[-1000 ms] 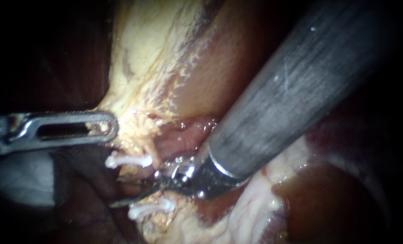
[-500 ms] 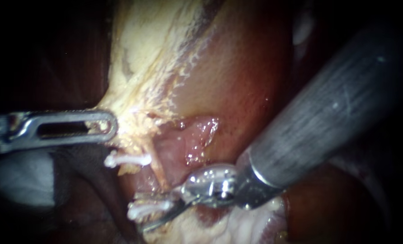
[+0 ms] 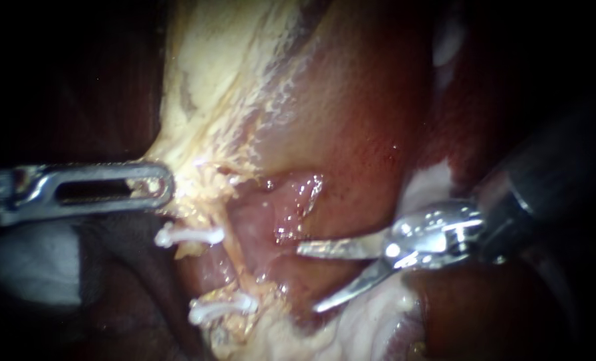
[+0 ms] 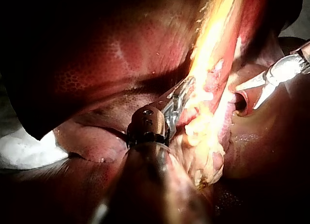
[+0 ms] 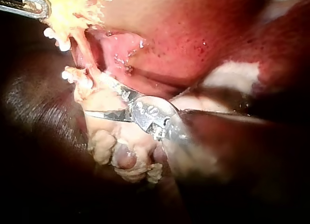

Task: Go back from the cut left tube

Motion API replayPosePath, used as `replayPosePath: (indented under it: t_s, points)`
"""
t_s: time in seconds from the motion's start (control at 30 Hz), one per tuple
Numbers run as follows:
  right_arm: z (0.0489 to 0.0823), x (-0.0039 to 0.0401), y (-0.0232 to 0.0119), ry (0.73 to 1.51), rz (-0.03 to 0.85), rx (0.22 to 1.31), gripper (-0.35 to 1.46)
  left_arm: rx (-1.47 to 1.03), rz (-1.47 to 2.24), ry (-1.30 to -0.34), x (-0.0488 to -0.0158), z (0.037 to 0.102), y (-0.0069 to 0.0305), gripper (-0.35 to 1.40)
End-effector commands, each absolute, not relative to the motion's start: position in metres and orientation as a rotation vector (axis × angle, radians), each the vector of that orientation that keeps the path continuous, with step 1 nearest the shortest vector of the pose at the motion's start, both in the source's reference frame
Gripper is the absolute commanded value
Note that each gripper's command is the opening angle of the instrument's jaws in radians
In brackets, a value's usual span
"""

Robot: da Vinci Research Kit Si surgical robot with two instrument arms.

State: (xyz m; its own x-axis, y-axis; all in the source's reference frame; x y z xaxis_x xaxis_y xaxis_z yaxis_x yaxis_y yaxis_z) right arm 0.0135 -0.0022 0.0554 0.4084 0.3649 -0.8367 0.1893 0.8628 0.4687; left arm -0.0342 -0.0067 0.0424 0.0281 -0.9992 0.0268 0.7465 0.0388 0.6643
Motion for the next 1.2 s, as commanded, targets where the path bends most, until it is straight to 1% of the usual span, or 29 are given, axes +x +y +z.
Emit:
replayPosePath:
  t_s: [0.03, 0.27, 0.43, 0.63, 0.9, 1.2]
  points:
    - [0.055, 0.0128, -0.0019, 1.163, 0.12, 0.539, 1.43, 0.553, -1.459, -0.578, -0.0343, 0.0425, -0.0068, -0.35]
    - [0.0526, 0.0092, 0.0002, 1.181, 0.121, 0.461, 1.43, 0.546, -1.462, -0.579, -0.0346, 0.0428, -0.0071, -0.35]
    - [0.0519, 0.0081, 0.0006, 1.179, 0.119, 0.429, 1.43, 0.549, -1.467, -0.578, -0.0348, 0.043, -0.0072, -0.35]
    - [0.0518, 0.0078, 0.0009, 1.18, 0.126, 0.412, 1.43, 0.559, -1.465, -0.581, -0.0359, 0.0447, -0.0081, -0.35]
    - [0.0518, 0.0079, 0.0012, 1.194, 0.133, 0.403, 1.43, 0.573, -1.46, -0.585, -0.0385, 0.0481, -0.009, -0.35]
    - [0.0517, 0.0082, 0.0017, 1.212, 0.138, 0.39, 1.43, 0.591, -1.453, -0.586, -0.0408, 0.0487, -0.0096, -0.35]
